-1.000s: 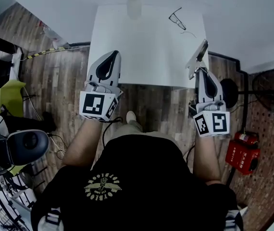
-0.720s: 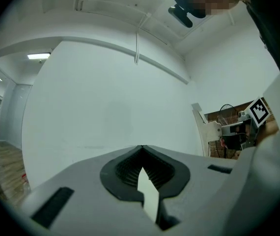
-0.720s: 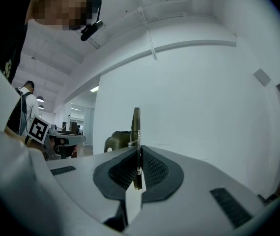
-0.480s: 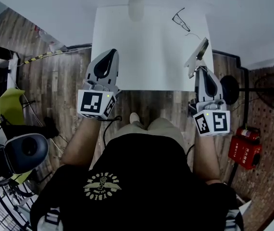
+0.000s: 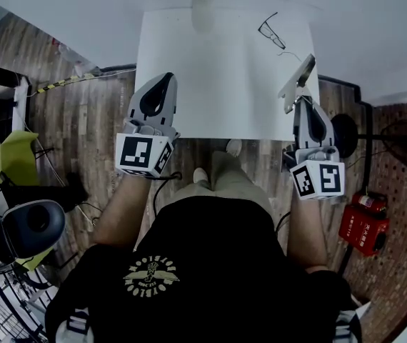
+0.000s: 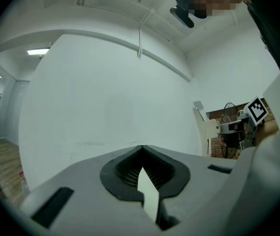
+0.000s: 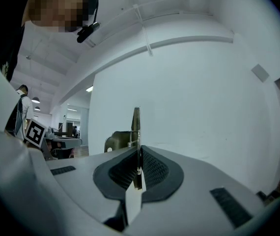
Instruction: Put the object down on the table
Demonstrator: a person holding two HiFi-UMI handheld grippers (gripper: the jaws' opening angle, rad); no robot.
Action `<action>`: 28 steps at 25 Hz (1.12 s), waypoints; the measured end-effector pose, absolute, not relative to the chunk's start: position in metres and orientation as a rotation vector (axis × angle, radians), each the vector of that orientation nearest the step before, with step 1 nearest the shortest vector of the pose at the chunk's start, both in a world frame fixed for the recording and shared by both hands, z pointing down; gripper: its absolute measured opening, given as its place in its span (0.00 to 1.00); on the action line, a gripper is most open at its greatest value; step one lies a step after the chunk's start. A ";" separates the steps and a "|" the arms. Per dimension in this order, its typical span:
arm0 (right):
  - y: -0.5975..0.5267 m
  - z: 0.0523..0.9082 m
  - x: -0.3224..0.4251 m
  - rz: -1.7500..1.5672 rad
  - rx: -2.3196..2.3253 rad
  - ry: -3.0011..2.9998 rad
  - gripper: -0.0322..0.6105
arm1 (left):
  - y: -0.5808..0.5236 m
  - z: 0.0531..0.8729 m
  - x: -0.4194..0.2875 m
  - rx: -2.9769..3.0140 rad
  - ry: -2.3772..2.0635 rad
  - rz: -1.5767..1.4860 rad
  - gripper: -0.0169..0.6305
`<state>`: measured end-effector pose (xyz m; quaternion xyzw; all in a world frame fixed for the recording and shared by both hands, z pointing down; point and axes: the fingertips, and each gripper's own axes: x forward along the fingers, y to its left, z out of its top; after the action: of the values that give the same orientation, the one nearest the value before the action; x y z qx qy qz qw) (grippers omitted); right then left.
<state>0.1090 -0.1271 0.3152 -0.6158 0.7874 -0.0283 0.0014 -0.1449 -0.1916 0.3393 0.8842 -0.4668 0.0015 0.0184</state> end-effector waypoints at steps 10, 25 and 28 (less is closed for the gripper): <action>-0.158 0.320 0.133 -0.112 -1.888 2.507 0.05 | -0.222 0.335 -0.113 2.741 -1.472 -0.012 0.04; -0.219 0.336 0.159 -0.209 -1.835 2.550 0.05 | -0.279 0.357 -0.069 2.709 -1.457 0.009 0.04; -0.236 0.339 0.162 -0.251 -1.800 2.557 0.05 | -0.293 0.359 -0.063 2.697 -1.471 0.013 0.04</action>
<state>0.1616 -0.2359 0.3392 -0.5739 0.8150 -0.0799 0.0024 -0.0633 -0.2927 0.3593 0.8774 -0.4785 0.0041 0.0346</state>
